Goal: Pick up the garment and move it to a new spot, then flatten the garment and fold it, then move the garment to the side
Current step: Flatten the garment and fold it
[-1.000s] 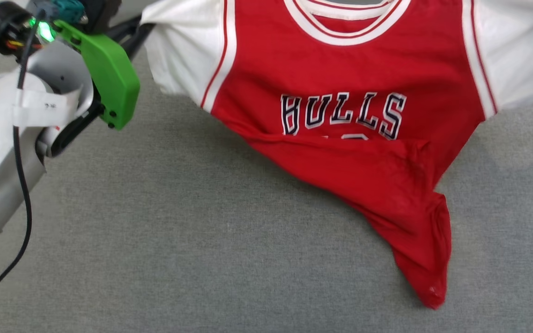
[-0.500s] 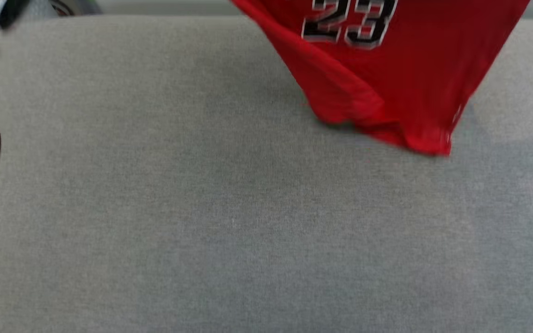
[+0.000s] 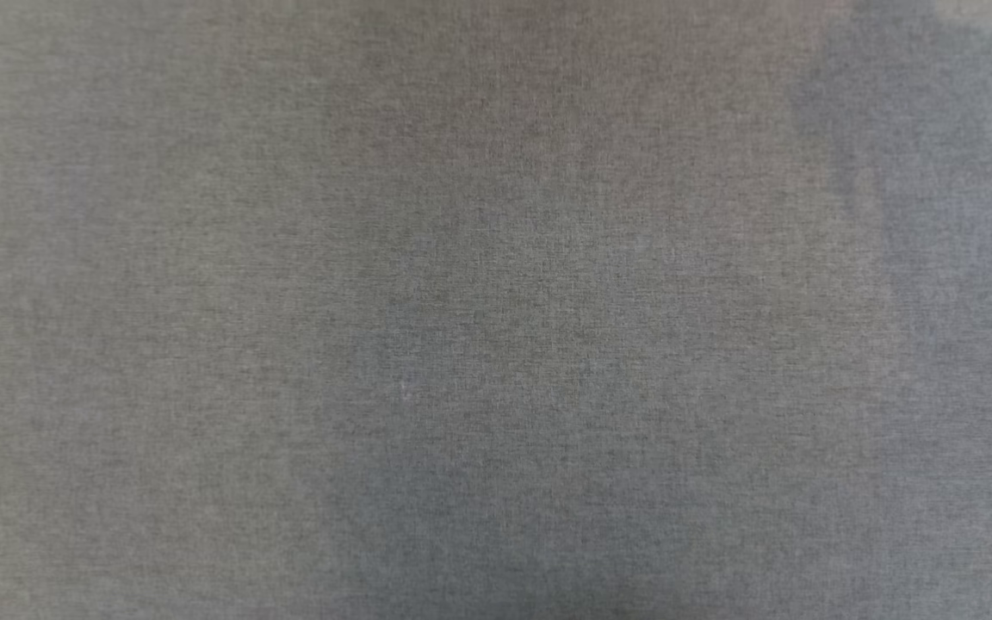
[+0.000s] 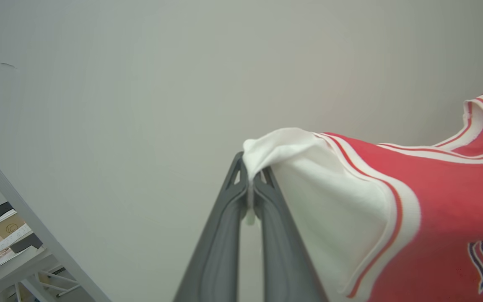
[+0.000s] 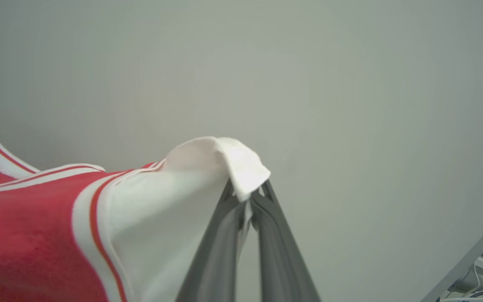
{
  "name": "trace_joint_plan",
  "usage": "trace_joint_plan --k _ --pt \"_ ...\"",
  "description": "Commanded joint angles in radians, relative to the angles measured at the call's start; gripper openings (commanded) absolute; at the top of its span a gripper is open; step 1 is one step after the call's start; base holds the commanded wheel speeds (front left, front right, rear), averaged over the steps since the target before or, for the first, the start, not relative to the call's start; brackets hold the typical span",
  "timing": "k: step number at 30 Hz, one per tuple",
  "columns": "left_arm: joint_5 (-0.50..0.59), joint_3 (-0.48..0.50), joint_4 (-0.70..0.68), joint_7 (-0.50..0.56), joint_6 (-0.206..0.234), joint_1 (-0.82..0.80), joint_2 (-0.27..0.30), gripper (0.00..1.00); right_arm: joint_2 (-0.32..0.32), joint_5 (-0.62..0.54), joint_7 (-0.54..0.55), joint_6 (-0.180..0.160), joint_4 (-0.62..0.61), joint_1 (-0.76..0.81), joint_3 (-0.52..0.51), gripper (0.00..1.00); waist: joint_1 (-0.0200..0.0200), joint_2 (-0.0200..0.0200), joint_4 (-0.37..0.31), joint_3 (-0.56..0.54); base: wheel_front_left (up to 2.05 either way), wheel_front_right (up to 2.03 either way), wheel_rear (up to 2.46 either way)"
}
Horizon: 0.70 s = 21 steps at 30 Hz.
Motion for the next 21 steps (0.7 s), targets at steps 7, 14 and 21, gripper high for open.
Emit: trace_joint_plan --k 7,14,21 --pt "0.017 -0.004 0.130 -0.078 -0.025 -0.067 -0.038 0.00 0.062 -0.027 -0.103 -0.001 0.158 -0.116 0.040 0.00 -0.0001 0.0000 -0.013 0.071 0.00 0.00 0.00" --pt "-0.011 -0.021 0.215 -0.165 -0.043 0.009 -0.054 0.00 0.107 0.023 -0.188 -0.001 0.233 -0.055 0.109 0.00 -0.0001 0.0000 -0.014 0.080 0.00 0.00 0.00" --pt "-0.033 -0.049 0.253 -0.264 -0.047 0.200 -0.080 0.00 0.137 0.103 -0.279 -0.001 0.257 0.112 0.193 0.00 -0.0001 0.0000 -0.007 0.024 0.00 0.00 0.00"
